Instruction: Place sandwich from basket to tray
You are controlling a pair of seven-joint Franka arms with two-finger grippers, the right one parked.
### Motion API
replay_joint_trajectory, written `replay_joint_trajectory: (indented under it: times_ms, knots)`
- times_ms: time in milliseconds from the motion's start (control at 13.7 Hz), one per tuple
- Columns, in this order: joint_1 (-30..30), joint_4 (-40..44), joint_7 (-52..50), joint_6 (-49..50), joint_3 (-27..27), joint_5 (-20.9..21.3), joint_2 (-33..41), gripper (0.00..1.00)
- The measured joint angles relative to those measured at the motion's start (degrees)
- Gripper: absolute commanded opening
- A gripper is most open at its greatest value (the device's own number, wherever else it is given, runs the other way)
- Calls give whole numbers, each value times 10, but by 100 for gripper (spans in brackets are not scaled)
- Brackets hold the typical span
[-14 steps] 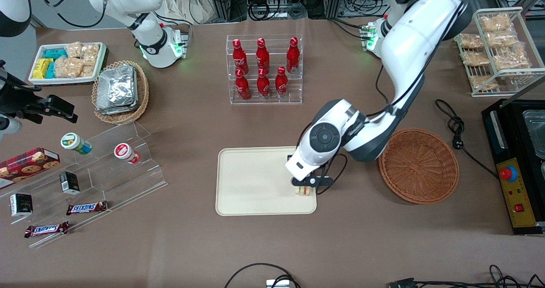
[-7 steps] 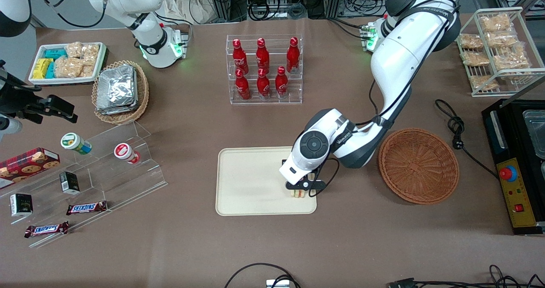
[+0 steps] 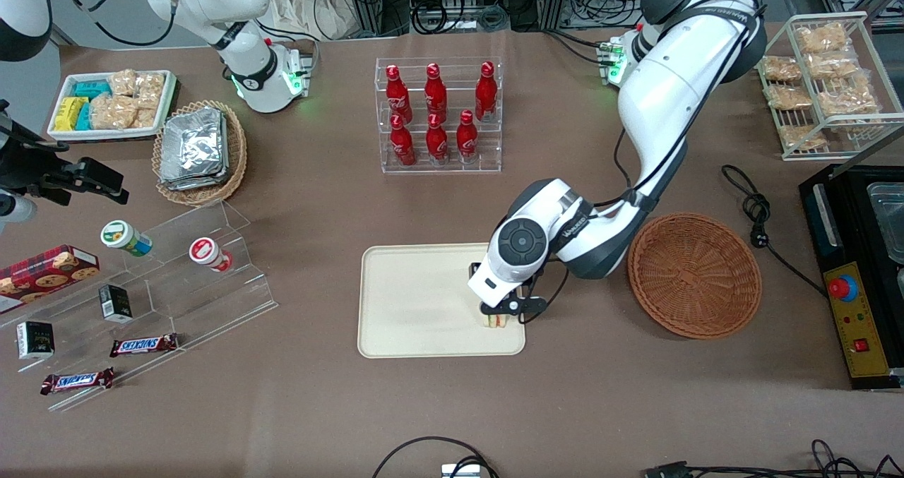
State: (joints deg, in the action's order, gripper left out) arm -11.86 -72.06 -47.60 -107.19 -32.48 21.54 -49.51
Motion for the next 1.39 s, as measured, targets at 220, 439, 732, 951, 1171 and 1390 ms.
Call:
replay_joint_trajectory:
  times_ms: [220,439,732,951,1171,1390]
  knots:
    - [38,-13,-4,107,0,1,66,99]
    - [117,-120,-3,86,-31,-2,155,99]
    - [284,-312,6,29,-148,-9,290,99]
    - [404,-355,62,44,-228,-19,344,100]
    - [474,-329,110,68,-254,-25,355,100]
    - [486,-306,115,77,-255,-26,355,100]
